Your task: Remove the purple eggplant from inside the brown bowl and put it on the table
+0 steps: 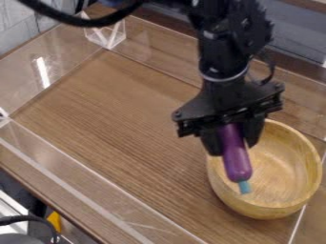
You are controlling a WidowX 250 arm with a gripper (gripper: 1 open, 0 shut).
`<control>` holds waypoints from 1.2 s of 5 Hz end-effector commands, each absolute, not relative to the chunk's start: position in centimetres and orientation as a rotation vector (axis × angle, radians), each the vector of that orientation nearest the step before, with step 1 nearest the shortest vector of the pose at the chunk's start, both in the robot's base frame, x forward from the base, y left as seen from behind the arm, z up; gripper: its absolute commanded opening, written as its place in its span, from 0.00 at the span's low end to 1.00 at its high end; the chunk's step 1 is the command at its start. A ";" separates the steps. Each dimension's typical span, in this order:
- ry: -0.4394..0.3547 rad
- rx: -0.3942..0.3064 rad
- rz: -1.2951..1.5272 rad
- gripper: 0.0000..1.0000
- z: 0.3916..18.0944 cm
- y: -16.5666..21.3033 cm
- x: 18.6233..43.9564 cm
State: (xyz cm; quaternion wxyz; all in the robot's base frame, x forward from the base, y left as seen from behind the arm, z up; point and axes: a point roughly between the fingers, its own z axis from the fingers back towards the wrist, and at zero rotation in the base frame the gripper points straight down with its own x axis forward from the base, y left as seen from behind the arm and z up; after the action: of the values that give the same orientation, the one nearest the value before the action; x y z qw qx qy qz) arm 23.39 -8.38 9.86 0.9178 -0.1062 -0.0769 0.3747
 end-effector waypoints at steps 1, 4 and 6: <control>-0.223 -0.240 0.861 0.00 9.7 -6.8 23.5; -0.282 -0.195 0.966 0.00 8.5 -4.5 23.0; -0.290 -0.160 0.982 0.00 8.0 -2.7 23.5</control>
State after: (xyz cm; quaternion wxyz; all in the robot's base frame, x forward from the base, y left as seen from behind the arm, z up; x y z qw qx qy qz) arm 22.78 -2.81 7.15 0.8720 -0.0686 -0.1218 0.4692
